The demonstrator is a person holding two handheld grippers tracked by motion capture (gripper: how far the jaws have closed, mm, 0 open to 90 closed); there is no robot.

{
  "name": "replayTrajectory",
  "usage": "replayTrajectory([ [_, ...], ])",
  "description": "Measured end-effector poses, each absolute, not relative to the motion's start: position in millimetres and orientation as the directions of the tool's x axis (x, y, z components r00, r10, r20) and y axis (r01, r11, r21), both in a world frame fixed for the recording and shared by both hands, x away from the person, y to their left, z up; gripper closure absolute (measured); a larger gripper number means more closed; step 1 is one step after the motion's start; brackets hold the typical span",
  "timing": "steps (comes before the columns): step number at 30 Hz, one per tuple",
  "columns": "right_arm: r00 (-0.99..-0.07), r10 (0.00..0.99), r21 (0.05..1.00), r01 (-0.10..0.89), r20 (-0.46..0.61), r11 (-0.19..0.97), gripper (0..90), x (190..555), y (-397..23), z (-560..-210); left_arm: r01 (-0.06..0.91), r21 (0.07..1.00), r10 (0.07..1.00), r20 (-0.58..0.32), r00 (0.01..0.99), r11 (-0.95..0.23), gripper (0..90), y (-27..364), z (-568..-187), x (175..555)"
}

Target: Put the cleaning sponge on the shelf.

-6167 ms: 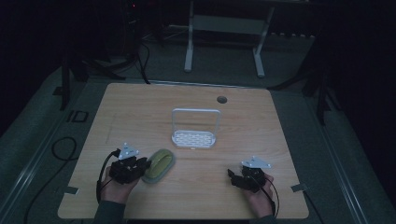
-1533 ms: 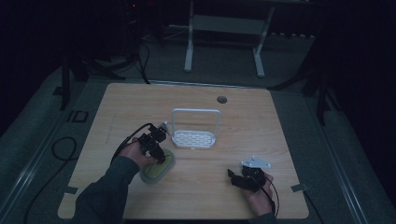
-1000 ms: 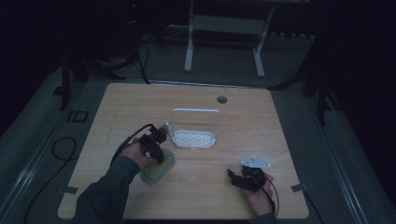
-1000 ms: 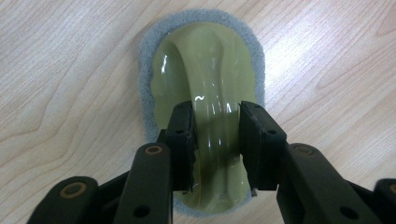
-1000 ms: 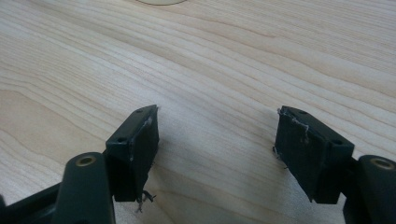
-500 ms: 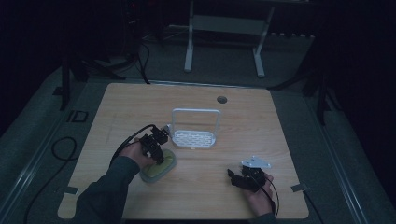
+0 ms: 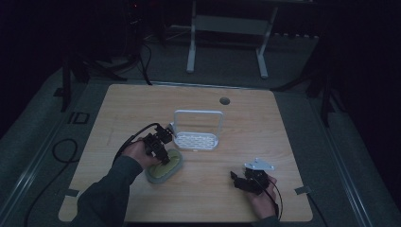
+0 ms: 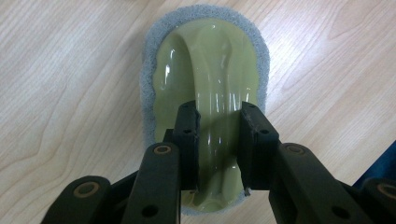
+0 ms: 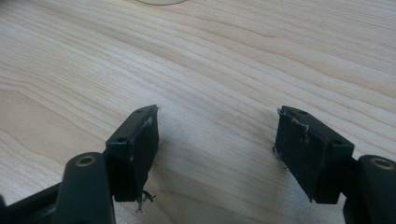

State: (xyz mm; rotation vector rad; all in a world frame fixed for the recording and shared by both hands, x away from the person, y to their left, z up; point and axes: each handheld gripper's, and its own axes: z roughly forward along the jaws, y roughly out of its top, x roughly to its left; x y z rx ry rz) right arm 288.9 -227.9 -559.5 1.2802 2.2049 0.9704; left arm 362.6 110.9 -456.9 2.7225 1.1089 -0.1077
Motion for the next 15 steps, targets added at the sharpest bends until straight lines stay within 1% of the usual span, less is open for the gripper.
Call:
replayTrajectory([
  [10, -0.494, 0.869, 0.739, 0.584, -0.005, 0.336, 30.0, 288.9, -227.9, -559.5, 0.665, 0.191, 0.649, -0.145, 0.747, -0.722, 71.5, 103.5, -447.8, 365.2],
  [15, -0.494, 0.870, 0.739, 0.584, -0.005, 0.336, 30.0, 288.9, -227.9, -559.5, 0.629, 0.210, 0.618, -0.123, 0.777, -0.749, 71.4, 98.7, -443.5, 365.8],
])
